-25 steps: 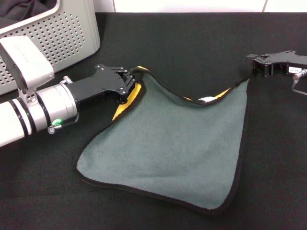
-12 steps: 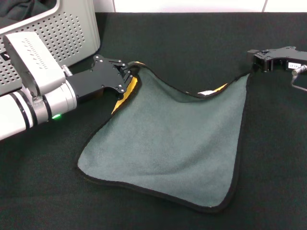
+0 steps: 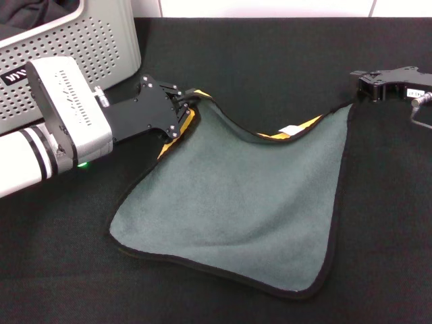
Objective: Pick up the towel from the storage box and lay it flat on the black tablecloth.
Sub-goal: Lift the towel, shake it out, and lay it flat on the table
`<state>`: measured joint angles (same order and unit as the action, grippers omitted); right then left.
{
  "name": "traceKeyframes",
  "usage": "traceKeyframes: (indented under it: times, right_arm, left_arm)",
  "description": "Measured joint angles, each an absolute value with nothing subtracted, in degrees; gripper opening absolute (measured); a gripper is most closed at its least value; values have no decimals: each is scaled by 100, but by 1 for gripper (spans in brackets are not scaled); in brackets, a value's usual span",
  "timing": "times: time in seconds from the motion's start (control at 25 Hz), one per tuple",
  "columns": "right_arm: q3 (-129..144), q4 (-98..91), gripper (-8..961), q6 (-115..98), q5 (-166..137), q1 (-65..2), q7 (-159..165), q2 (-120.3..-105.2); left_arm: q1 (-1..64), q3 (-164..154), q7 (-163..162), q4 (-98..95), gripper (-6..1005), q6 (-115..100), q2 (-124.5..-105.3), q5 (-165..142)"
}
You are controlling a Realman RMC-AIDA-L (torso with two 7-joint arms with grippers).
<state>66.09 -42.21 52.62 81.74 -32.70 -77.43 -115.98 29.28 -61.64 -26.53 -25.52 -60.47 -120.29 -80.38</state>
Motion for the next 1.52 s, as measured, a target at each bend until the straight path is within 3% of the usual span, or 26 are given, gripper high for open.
traceKeyframes:
  times: [1.52]
  right_arm:
    - [6572, -3905, 6, 4748, 8184, -3424, -7740, -11584]
  left_arm:
    - [2980, -7695, 1425, -2338, 32, -4451, -12072, -5606]
